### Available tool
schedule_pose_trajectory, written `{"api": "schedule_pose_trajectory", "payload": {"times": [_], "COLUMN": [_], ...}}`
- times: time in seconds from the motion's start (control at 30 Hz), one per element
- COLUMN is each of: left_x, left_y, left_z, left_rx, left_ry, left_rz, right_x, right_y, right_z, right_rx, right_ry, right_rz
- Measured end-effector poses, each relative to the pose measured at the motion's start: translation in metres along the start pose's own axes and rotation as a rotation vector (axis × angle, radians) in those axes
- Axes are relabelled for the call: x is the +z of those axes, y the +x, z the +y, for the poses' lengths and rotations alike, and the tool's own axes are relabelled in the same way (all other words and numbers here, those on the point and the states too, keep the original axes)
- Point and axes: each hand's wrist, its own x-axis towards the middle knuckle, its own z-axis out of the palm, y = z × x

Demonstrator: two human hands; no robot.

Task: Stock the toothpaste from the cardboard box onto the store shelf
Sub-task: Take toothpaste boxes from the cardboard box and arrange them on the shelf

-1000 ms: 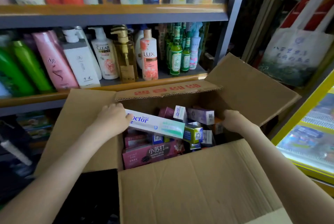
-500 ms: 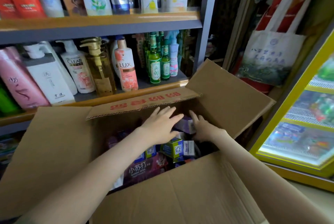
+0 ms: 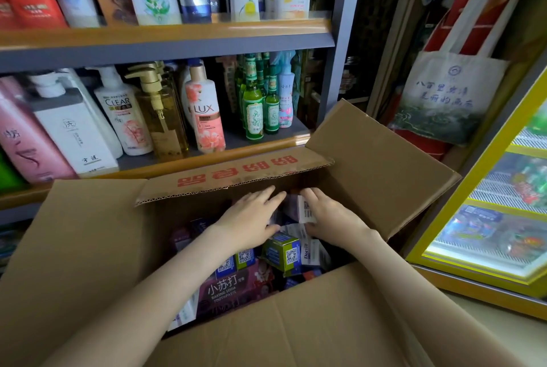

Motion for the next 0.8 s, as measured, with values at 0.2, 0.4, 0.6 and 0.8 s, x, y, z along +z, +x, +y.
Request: {"api": "schedule_pose_trajectory", "payload": {"times": [0.2,0.4,0.6,0.8], "left_x": [-0.004,-0.014,-0.014,-0.010], "left_y": [-0.016,-0.031,-0.044,-0.052], "left_z": [-0.018,-0.053,-0.070,-0.079], "left_rx": [-0.055,-0.128,-0.164,-0.105], "left_ry": [0.000,0.015,0.016,-0.026], "left_rz": [0.324,0.188,0.110,0.290], "right_x": [-0.003,-0.013,-0.025,-0.028], "right_y": [-0.029,-0.031,-0.029,-0.032], "right_z": [0.000,-0.015,-0.035,-0.048], "right_rx": [-0.133,-0.201,-0.111,-0.147], "right_ry": [0.080,0.458,0.931,1.129], "right_rz": [0.159,0.308,0.273,0.083]}}
